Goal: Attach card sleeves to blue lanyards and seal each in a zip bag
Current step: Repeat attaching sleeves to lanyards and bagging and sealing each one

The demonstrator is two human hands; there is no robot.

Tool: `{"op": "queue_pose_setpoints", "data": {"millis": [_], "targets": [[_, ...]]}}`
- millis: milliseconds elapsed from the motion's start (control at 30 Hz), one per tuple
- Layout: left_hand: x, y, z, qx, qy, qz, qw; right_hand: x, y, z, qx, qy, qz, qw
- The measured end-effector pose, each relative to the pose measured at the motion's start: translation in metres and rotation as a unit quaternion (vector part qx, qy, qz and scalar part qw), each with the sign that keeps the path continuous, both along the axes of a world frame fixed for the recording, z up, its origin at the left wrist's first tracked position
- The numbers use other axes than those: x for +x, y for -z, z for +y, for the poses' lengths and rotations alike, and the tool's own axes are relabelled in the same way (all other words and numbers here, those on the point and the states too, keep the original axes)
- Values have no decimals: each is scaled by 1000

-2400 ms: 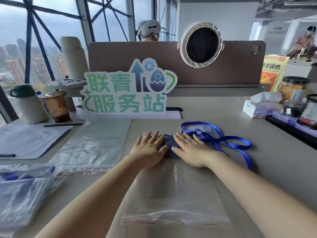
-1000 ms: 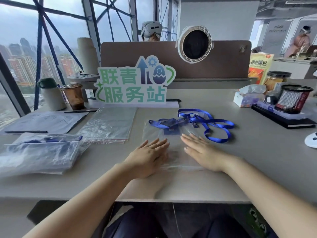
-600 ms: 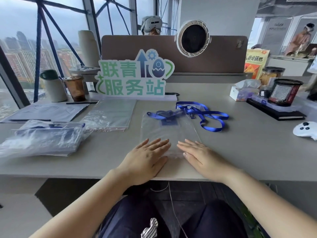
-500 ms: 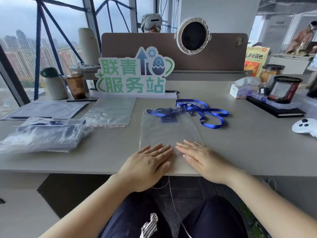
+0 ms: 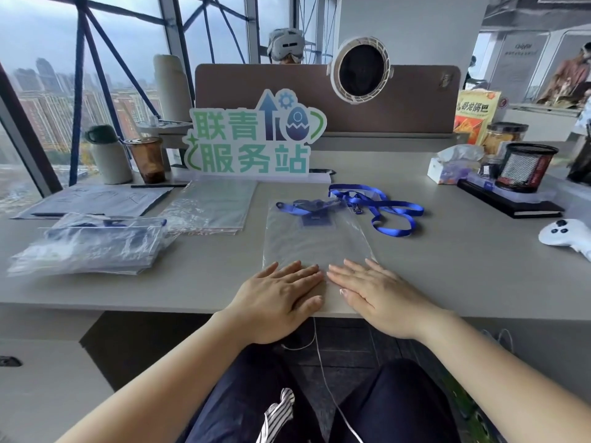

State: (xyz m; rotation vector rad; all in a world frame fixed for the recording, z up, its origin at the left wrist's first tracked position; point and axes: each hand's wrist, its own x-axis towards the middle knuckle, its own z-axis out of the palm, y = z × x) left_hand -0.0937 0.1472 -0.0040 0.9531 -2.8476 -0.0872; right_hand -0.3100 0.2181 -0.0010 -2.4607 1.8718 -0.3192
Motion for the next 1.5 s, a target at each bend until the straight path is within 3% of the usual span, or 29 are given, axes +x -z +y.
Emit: {"op": "queue_pose_setpoints", "data": {"millis": [167, 267, 400, 767, 933, 1500], "targets": [[4, -1, -2, 13, 0, 74, 997, -2, 0, -3, -15, 10, -53, 998], [20, 2, -5, -33, -33, 146, 988, -6, 1, -4, -40, 40, -122, 991], [45, 9, -9, -86, -62, 194, 975, 6, -1, -9, -59, 24, -124, 990], [52, 17, -6, -82, -92, 196, 973, 48, 2, -27, -73, -4, -53, 996], [51, 17, -6, -116, -88, 198, 969, 57, -4, -28, -36, -16, -15, 999], [44, 13, 3, -166, -143, 184, 958, 43, -11, -9, 6, 45, -10, 999]]}}
